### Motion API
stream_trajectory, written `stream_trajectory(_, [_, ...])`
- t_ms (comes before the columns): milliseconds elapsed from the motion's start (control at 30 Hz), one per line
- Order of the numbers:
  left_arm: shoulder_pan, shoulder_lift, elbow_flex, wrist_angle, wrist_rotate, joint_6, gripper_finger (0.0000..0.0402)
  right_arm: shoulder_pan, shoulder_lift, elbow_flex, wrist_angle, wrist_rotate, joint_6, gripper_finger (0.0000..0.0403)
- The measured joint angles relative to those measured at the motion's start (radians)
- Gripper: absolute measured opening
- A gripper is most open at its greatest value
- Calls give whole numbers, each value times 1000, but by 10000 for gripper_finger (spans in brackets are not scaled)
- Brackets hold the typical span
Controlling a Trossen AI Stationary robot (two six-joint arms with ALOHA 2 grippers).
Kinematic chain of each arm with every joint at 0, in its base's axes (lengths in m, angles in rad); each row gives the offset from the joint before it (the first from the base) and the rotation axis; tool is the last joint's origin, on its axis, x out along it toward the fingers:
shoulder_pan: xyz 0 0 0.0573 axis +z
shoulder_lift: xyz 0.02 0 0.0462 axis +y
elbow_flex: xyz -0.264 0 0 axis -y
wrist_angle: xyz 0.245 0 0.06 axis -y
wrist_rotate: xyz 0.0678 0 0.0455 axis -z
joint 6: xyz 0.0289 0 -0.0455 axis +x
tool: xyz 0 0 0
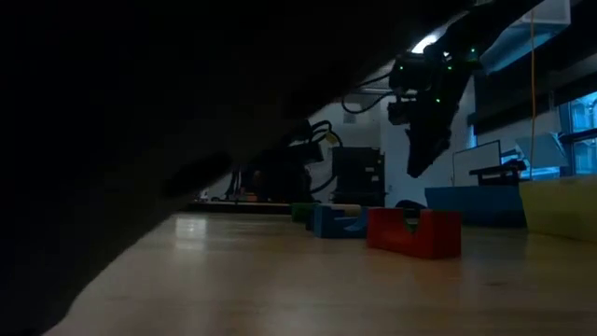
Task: Sort blocks by size
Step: Put the blue cylindrical block into the blue bin
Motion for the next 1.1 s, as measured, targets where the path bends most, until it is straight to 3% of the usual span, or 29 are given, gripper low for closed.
stream_trajectory(133, [0,0,0,5,-9,-23,149,0,0,0,32,-63,0,179])
stream_trajectory(367, [1,0,9,-4,-41,-63,85,0,0,0,36,-78,0,179])
stream_trajectory(667, [1,0,124,-128,-39,-127,5,0,0,0,76,-78,-5,179])
stream_trajectory(867, [-11,0,178,-196,-51,-133,28,0,0,0,76,-78,-5,179])
stream_trajectory(1100, [-50,0,180,-235,-54,-184,107,0,0,0,94,-89,-54,179])
